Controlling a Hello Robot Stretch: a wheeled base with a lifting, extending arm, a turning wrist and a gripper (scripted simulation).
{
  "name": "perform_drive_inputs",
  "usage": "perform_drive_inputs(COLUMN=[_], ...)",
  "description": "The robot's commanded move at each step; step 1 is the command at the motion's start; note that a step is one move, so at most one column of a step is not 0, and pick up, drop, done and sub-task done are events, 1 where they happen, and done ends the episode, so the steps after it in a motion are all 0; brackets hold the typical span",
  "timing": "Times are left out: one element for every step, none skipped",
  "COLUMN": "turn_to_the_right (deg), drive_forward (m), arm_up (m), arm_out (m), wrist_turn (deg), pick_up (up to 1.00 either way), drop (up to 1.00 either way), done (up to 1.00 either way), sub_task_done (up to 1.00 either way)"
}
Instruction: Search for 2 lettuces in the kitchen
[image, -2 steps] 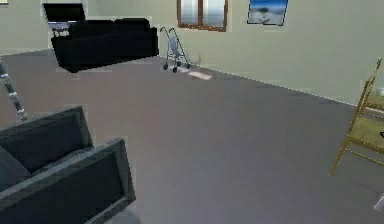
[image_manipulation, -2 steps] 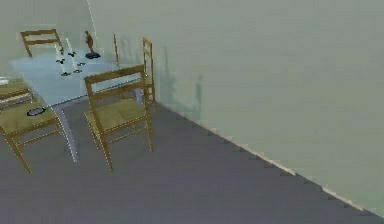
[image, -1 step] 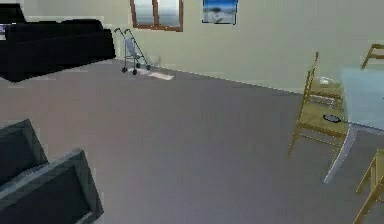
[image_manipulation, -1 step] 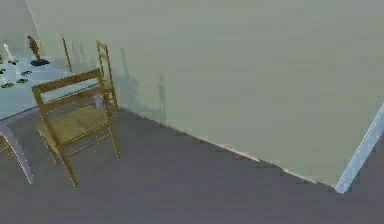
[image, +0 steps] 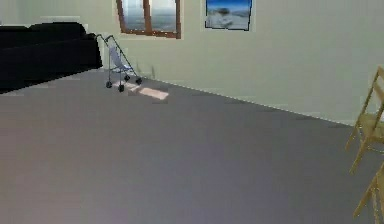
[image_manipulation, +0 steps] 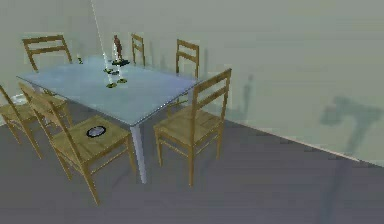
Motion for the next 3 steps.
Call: perform_drive_inputs(turn_to_the_right=[12.0, 0.0, -45.0], drive_forward=[0.0, 0.2, 0.0], arm_up=[0.0, 0.0, 0.0], arm_out=[0.0, 0.0, 0.0], wrist_turn=[0.0, 0.0, 0.0], pick_up=[0.0, 0.0, 0.0], drop=[0.0, 0.0, 0.0], done=[0.0, 0.0, 0.0], sub_task_done=[0.0, 0.0, 0.0])
